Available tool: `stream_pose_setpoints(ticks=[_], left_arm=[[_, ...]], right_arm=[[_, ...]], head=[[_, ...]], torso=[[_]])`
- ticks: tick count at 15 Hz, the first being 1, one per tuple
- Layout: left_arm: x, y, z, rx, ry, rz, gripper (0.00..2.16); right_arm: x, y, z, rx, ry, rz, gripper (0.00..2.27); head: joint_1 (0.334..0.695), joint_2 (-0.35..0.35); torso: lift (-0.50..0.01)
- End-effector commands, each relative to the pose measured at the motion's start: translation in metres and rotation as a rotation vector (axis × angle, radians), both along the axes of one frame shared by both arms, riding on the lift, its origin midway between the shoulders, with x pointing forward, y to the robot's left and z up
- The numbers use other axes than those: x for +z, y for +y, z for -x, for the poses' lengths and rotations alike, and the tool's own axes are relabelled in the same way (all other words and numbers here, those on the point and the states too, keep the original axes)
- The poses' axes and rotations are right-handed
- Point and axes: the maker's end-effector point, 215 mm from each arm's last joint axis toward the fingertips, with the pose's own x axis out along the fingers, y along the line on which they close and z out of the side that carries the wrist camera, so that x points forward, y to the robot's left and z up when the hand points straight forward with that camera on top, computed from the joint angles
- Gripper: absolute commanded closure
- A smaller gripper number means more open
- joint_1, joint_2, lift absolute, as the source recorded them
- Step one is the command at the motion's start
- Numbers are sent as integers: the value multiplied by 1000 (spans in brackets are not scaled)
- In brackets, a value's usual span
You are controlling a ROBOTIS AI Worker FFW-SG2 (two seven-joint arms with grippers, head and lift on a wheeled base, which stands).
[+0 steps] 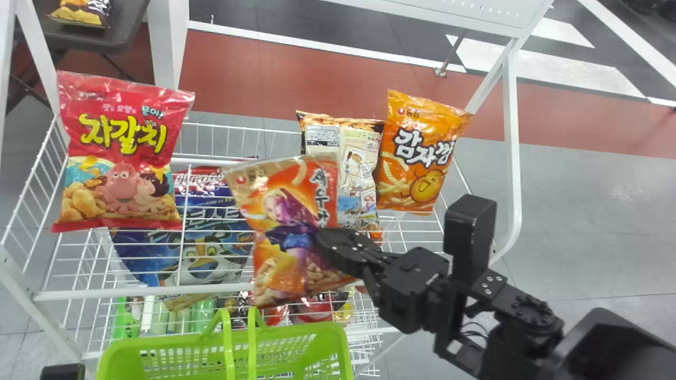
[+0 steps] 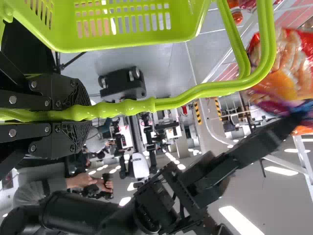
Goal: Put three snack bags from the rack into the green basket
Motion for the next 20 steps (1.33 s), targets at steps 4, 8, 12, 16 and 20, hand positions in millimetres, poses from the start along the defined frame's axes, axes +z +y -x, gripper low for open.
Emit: stream_pose_setpoints(ticks=[4, 8, 12, 16, 20], left_arm=[[-1, 2, -5, 20, -2, -3, 2071], [-4, 5, -8, 33, -4, -9, 2071], [-2, 3, -10, 38, -17, -3, 2071], [1, 2, -9, 36, -19, 2, 2071], [1, 1, -6, 33, -16, 4, 2071]], right_arm=[[-40, -36, 61, 45, 286, 88, 1986], [-72, -40, 124, 64, 524, 83, 1986], [-97, -13, 178, 118, 678, 45, 1986], [-109, 23, 188, 165, 700, -29, 1986], [-137, 50, 162, 159, 643, -60, 1986]], head=[[695, -350], [695, -350], [695, -350], [695, -350], [695, -350]], torso=[[0], [0], [0], [0], [0]])
